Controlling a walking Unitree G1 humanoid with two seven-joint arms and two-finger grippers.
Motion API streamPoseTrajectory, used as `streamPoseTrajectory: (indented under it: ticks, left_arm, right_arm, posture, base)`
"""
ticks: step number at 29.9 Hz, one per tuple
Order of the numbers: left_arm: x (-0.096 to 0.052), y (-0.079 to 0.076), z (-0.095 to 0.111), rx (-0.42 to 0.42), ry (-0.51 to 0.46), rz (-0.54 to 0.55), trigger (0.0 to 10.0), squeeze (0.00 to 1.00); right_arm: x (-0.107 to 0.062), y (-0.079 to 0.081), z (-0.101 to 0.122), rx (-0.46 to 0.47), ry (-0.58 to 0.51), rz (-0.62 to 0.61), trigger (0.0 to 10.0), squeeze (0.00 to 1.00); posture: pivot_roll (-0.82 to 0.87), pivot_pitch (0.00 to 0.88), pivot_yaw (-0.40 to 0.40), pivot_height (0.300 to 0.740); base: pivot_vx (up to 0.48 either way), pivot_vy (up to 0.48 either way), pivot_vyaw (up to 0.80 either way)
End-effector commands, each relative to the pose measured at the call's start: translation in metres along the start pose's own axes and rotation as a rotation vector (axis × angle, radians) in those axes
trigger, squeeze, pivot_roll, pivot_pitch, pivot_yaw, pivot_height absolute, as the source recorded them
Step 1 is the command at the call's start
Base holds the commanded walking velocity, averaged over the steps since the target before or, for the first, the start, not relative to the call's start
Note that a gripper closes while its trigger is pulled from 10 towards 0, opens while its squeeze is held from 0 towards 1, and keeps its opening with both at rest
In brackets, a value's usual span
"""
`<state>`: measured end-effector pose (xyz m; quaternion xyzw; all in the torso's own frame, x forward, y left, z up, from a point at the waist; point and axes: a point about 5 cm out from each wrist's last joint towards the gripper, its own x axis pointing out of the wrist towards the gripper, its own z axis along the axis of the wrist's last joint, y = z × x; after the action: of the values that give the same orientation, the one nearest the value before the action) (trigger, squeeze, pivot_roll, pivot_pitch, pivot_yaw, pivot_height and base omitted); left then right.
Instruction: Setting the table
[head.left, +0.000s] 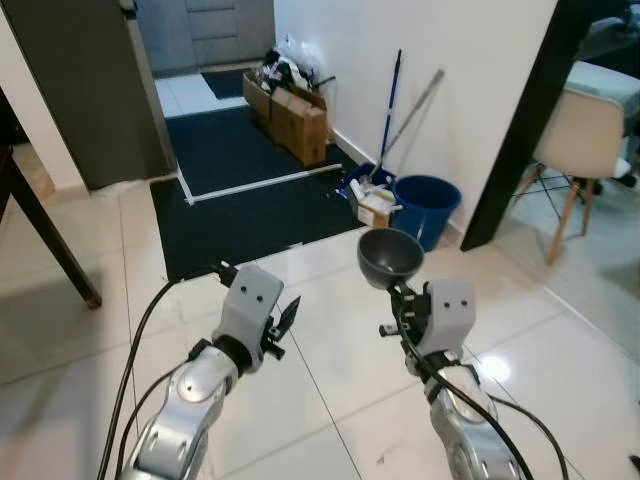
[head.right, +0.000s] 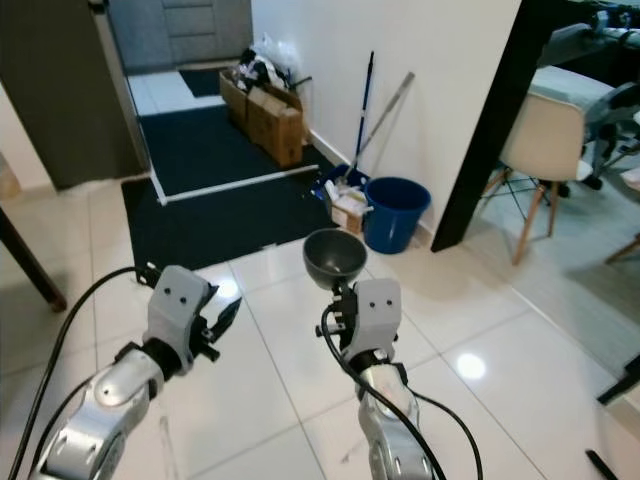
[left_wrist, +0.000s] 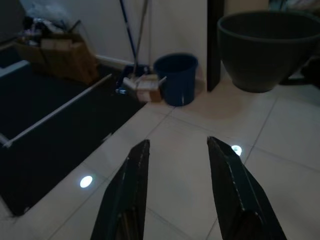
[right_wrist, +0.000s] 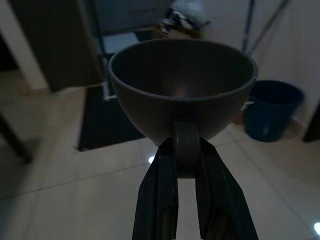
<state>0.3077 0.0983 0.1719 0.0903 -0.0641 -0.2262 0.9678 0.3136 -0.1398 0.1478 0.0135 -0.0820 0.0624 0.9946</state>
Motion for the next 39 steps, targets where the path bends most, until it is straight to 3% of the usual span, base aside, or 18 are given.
streamPoseTrajectory:
  ticks: [1, 39]
  left_arm:
    - [-0.0037, 0.0028, -0.0068, 0.000, 0.023, 0.009, 10.0, 0.00]
    - [-0.0029, 0.0037, -0.0073, 0.000, 0.025, 0.009, 10.0, 0.00]
  right_arm:
    - [-0.0004, 0.0014, 0.0005, 0.005, -0.005, 0.004, 10.0, 0.00]
    - [0.0000, 0.0013, 0.0012, 0.012, -0.011, -0.002, 10.0, 0.00]
  posture:
    - [0.06, 0.073, 0.089, 0.740]
    - [0.06, 0.078, 0.092, 0.740]
  base:
    - [0.480, 0.000, 0.00]
    - [0.480, 0.000, 0.00]
